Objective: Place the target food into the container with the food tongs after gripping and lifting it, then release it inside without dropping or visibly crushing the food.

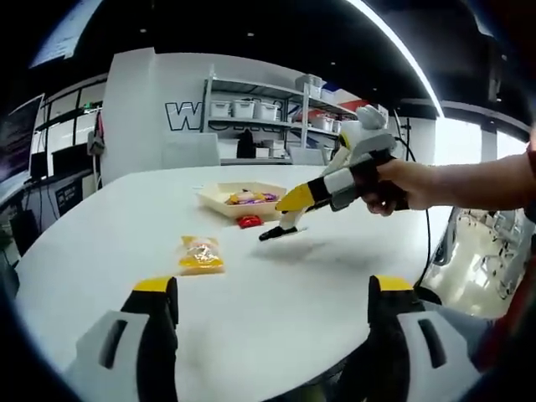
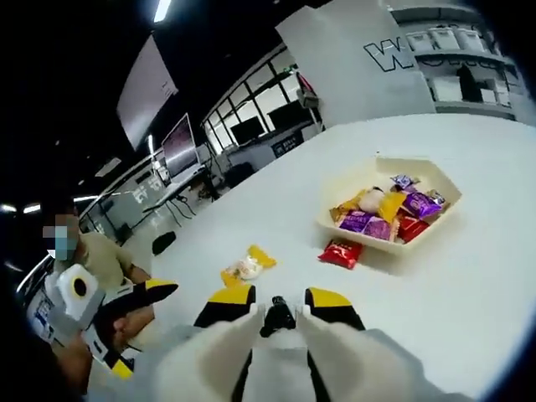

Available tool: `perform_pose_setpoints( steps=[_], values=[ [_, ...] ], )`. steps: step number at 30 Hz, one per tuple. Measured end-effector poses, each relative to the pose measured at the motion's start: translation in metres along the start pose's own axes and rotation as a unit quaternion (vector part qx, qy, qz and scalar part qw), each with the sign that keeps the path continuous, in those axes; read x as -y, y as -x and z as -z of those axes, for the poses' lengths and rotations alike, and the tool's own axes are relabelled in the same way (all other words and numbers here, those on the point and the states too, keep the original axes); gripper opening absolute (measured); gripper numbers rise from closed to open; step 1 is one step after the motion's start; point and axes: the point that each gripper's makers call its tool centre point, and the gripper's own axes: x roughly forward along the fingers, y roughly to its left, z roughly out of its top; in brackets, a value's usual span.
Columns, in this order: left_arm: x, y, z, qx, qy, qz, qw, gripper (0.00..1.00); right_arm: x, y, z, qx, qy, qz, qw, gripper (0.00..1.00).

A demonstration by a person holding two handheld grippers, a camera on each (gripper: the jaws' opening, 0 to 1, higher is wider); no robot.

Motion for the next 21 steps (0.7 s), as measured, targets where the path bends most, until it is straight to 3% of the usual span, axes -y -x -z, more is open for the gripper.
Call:
perform_pose_setpoints(
  steps=[2,3,5,9,11,14,16,21],
  values=[
    [0.0,0.0,0.0,0.001,0.0,0.0,1.0,0.92,0.006,0.0,0.006,-0.021,0.05,0.017,0.9984,0.17],
    [0.001,0.0,0.001,0.0,0.0,0.001,1.0,0.92,0.012,0.001,0.012,-0.037,0.099,0.037,0.9937,0.18],
    [0.001,0.001,0.002,-0.001,-0.001,0.001,1.0,0.91,0.011,0.0,0.025,-0.059,0.12,0.036,0.9903,0.18],
    [0.001,0.001,0.004,-0.001,0.003,0.003,1.0,0.91,0.012,-0.001,0.032,-0.065,0.136,0.039,0.9879,0.2],
    [0.001,0.0,0.005,-0.004,0.001,0.002,1.0,0.91,0.007,-0.002,0.032,-0.072,0.169,0.022,0.9828,0.22],
    [0.002,-0.001,0.004,-0.002,0.0,0.004,1.0,0.9,0.007,-0.003,0.034,-0.091,0.209,0.039,0.9728,0.22],
    [0.002,-0.001,0.003,0.001,-0.001,0.003,1.0,0.89,0.01,-0.003,0.033,-0.093,0.176,0.052,0.9787,0.22],
    [0.004,-0.005,0.005,0.0,0.002,0.007,1.0,0.88,0.012,-0.003,0.033,-0.102,0.179,0.062,0.9767,0.18]
  ],
)
